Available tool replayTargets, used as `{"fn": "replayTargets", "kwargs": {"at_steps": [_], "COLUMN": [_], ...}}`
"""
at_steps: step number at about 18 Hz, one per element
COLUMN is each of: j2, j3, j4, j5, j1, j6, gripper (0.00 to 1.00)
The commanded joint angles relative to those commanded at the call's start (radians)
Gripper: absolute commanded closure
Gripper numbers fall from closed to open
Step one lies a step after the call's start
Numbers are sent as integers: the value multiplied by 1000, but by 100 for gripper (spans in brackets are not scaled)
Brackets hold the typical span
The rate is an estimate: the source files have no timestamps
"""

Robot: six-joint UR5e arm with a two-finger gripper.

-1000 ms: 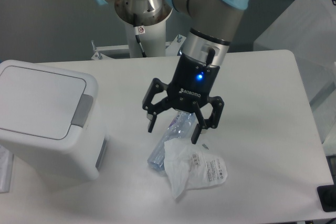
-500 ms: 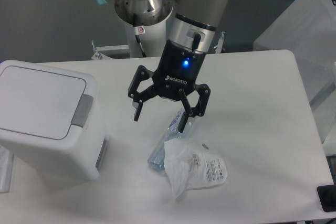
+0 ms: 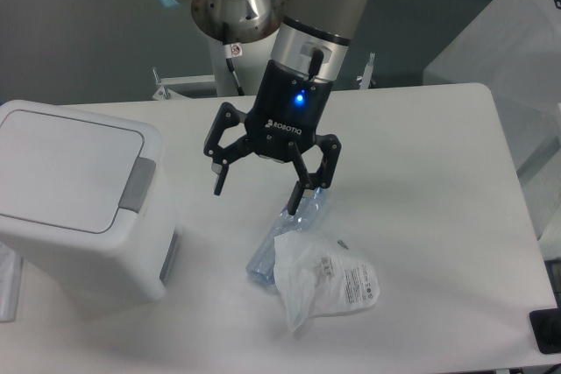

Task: Open the trash can

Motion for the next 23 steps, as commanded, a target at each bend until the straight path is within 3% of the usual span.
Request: {"fn": "replayTargets", "kwargs": {"at_steps": [6,10,23], "j2": [-2,0,34], "j3": [-17,-69,-126], "j4": [3,40,63], "j5": [5,6,9], "j1": [-69,-104,-120], "j6": [-2,0,-5], "gripper": [0,0,0]}}
